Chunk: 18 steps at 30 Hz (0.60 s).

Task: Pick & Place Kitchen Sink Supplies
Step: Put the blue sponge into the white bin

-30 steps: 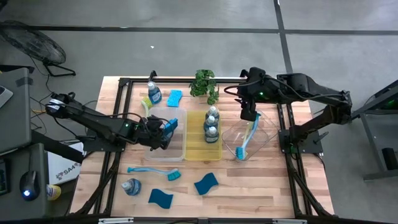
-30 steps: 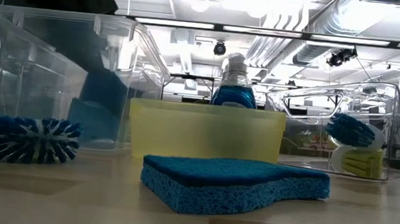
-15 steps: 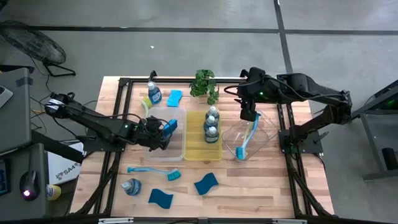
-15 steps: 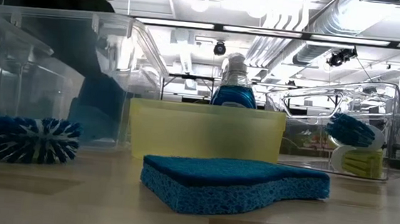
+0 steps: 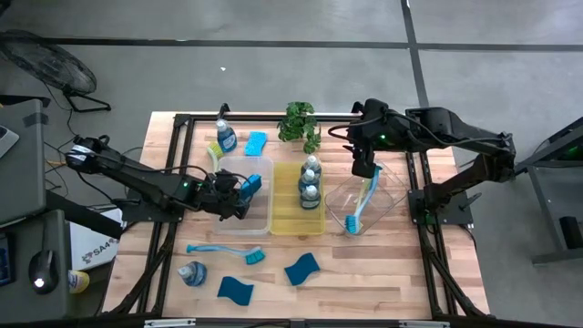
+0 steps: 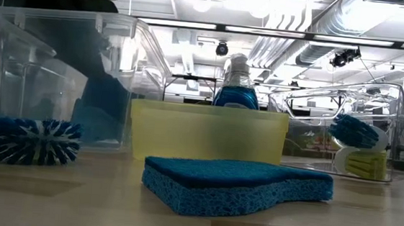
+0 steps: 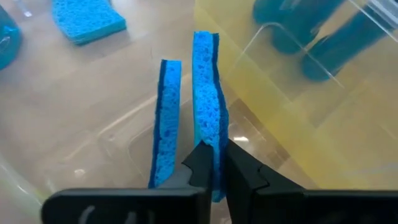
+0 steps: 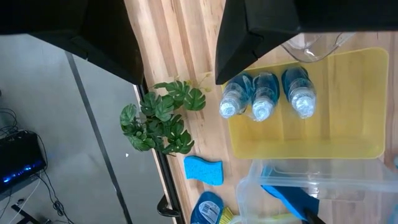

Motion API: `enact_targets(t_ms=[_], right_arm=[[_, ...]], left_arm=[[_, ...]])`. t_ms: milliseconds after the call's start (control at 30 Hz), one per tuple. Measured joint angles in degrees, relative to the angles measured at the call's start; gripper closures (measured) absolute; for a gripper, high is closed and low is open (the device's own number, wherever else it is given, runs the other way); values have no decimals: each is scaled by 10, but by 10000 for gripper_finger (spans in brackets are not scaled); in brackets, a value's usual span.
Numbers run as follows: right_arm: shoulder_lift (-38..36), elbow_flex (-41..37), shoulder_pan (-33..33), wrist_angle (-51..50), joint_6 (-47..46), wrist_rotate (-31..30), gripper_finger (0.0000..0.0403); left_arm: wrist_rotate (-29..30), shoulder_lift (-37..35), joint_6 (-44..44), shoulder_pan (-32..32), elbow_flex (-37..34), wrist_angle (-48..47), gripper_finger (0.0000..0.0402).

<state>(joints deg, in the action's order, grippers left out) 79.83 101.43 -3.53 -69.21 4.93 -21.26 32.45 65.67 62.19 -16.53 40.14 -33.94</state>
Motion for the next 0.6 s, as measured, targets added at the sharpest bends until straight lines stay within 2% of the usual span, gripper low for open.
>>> enact_targets(t_ms=[267, 600], right_arm=[[0, 0, 0, 0, 0, 0, 209], [0, 0, 0, 0, 0, 0, 210]], left_arm=[[-4, 1, 1, 0, 0, -5, 322], [-25, 2, 3, 0, -2, -5, 310]])
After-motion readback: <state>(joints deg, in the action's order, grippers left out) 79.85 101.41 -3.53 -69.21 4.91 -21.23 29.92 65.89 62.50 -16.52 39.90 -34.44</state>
